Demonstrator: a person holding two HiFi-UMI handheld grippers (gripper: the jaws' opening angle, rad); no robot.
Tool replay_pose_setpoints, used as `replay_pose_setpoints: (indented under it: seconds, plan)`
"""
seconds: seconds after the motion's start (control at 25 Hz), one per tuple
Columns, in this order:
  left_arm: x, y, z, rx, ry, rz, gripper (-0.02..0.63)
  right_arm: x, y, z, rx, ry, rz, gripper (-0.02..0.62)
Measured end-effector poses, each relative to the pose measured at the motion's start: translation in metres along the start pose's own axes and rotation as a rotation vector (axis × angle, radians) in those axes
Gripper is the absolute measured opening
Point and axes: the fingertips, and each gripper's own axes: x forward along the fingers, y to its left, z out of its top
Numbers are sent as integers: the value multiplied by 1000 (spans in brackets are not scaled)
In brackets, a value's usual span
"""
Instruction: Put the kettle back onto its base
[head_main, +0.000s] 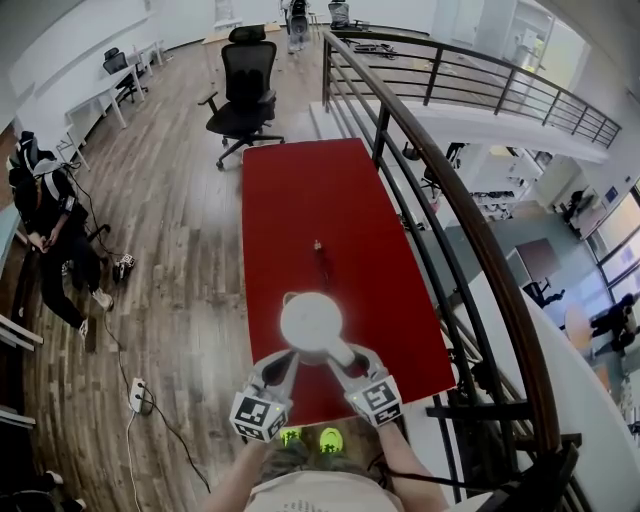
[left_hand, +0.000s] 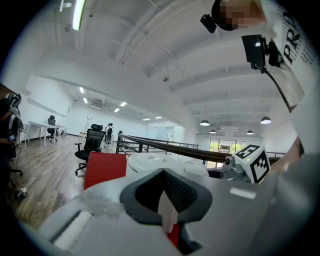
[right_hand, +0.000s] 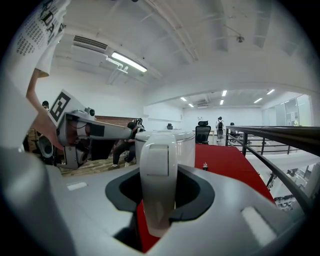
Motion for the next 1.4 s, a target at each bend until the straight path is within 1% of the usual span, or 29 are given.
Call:
replay_pose_setpoints:
  seconds: [0.52,0.64,0.8,0.88,1.0,1.16,1.32,1.4]
  plan:
    - [3,-8,2,0,-6,-6,-8,-1,-1,-1,-6,9,-4,129]
    - [3,-7,3,0,-13,-5,-8,-1,0,-2,-16,29,-11,130]
    - [2,-9,12,6,-31,-9,-8,-2,1,-2,-40,90,-18,137]
    - [0,-9,14,7,-35,-10,-8,-4,2,0,-44,96,-12,146]
    - [-1,-9,15,3,-43,-10,-8,-9,0,11,-41,45,-18,163]
    - [2,-10,24,5,-65,-12,-8,-16,-3,34,-83,4,-22,170]
    - [2,-13,35,14,-88,-20,-8,-24,-1,63,-99,-63,-21,165]
    - [0,-16,40,23,-99,-23,-8,-27,3,76,-107,-92,-11,147]
